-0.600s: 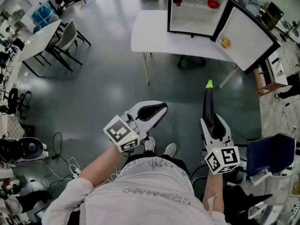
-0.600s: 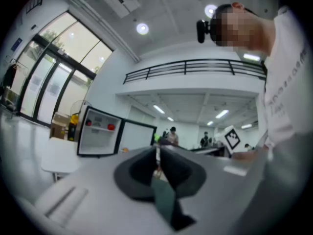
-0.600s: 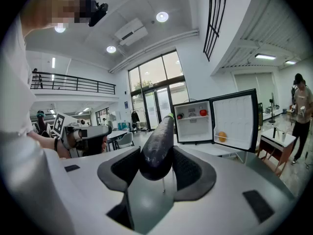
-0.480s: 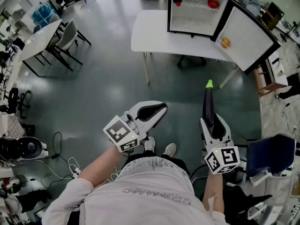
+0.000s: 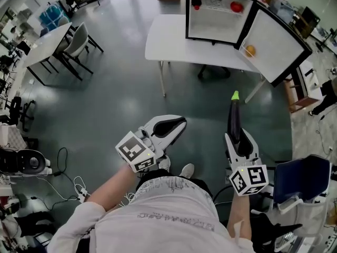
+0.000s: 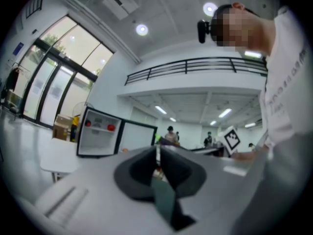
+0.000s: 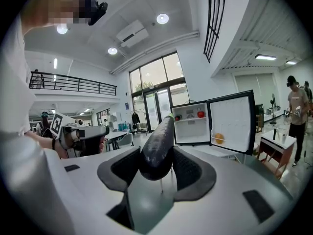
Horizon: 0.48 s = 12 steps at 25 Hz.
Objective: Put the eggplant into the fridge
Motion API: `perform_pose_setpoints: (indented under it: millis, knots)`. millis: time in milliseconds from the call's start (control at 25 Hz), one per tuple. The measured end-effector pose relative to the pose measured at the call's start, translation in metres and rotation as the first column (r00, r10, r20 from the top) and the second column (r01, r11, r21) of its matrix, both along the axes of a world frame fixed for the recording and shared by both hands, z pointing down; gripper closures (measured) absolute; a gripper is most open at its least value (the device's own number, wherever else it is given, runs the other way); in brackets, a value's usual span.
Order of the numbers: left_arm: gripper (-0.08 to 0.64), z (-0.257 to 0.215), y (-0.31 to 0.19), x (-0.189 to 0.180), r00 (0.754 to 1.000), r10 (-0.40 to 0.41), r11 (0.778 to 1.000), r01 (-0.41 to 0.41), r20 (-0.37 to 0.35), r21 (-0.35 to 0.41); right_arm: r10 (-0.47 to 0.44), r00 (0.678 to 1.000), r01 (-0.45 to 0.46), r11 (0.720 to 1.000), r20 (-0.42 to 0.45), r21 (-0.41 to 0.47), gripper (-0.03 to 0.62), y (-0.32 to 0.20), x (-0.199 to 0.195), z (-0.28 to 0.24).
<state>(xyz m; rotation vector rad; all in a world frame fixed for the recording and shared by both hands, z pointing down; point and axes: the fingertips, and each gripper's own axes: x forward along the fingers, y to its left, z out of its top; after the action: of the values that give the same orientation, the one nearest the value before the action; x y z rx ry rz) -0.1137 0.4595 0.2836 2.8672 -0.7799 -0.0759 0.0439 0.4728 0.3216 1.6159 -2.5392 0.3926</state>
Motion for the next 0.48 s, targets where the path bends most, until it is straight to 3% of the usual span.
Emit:
perform_pose_setpoints:
  millis: [480]
  knots:
    - [0.532,0.006,0.01,0.042,1.0,-0.02,1.0,0.02,0.021,0.013,0.0,1.0,0.0,1.0,0.025,0.003,0.386,0.007,0.05,0.013]
